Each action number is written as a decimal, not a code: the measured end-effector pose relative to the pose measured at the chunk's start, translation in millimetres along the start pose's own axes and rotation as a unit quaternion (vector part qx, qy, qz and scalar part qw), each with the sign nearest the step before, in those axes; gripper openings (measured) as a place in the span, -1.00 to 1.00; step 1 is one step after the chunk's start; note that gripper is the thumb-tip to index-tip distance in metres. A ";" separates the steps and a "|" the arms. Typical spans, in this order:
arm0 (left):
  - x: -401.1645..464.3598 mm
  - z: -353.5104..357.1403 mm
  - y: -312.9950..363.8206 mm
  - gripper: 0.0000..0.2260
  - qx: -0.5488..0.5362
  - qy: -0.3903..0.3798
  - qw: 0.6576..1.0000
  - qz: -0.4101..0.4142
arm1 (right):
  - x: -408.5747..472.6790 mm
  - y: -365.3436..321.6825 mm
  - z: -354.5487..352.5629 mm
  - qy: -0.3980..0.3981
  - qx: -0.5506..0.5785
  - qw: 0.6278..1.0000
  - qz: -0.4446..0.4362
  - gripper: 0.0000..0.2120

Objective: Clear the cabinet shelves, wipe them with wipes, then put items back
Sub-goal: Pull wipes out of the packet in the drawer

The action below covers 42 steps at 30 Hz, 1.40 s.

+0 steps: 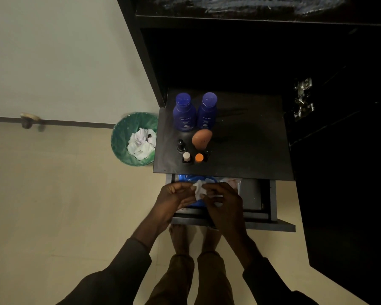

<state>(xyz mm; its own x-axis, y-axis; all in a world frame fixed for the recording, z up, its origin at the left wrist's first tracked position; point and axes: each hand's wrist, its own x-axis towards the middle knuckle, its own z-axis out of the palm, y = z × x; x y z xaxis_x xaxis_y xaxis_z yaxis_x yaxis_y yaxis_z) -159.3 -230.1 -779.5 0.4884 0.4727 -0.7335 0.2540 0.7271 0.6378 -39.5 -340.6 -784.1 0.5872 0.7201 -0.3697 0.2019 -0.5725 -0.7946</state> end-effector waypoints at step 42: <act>0.9 0.2 5.0 -0.82 0.210 -0.028 0.976 0.041 | -11.5 -9.5 -2.5 -0.014 0.033 0.999 -0.001 -0.57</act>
<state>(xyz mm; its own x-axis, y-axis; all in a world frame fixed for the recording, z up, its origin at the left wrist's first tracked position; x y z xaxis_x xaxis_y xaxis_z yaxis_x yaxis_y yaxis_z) -157.4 -226.1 -776.9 0.5632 0.4850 -0.6689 0.5267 0.4130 0.7430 -46.2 -344.5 -771.1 0.5641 0.7325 -0.3811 0.1495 -0.5445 -0.8253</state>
